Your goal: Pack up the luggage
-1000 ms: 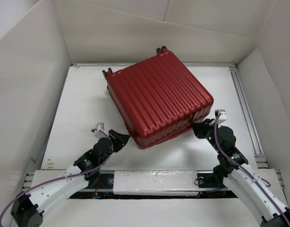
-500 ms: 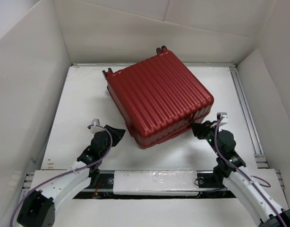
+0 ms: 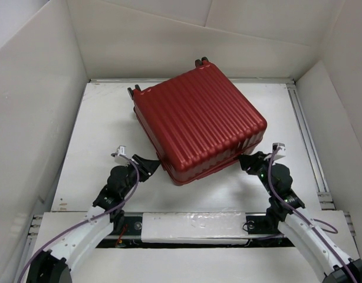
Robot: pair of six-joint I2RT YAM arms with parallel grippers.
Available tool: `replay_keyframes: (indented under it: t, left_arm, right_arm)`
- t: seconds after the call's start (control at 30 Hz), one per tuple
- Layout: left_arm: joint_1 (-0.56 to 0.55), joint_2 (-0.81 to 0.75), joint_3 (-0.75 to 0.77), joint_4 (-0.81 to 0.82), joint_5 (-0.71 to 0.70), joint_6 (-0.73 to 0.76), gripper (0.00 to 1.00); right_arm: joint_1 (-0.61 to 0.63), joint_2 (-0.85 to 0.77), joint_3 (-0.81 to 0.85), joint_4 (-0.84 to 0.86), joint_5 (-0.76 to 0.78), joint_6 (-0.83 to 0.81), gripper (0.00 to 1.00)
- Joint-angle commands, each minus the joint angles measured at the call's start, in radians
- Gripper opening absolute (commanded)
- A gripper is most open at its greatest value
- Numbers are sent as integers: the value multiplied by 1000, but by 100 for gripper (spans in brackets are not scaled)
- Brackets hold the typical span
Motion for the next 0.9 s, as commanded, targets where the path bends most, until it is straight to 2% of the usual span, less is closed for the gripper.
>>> replay_keyframes:
  t: [0.0, 0.1, 0.2, 0.37, 0.57, 0.67, 0.73, 0.83, 0.87]
  left_arm:
    - [5, 81, 30, 91, 81, 44, 38]
    - [5, 115, 21, 142, 100, 34, 38]
    - [5, 115, 21, 156, 100, 34, 38]
    - [5, 115, 21, 167, 109, 34, 38]
    - [5, 149, 21, 199, 127, 44, 35]
    - [5, 169, 21, 231, 138, 44, 30]
    - [5, 179, 21, 252, 150, 44, 25]
    - [5, 202, 12, 289, 161, 54, 19]
    - [5, 203, 12, 311, 161, 54, 14]
  right_arm:
    - [-7, -16, -7, 57, 48, 10, 44]
    - [-7, -5, 2, 89, 22, -16, 43]
    - [-7, 7, -29, 209, -20, -50, 41]
    - [-7, 105, -29, 328, -41, -99, 31]
    - [-7, 204, 2, 411, -106, -154, 27]
    - [-7, 224, 2, 447, -116, -168, 14]
    - [-7, 224, -7, 465, -116, -168, 2]
    - [-7, 186, -26, 465, -116, -168, 0]
    - [-7, 173, -36, 465, -116, -159, 0]
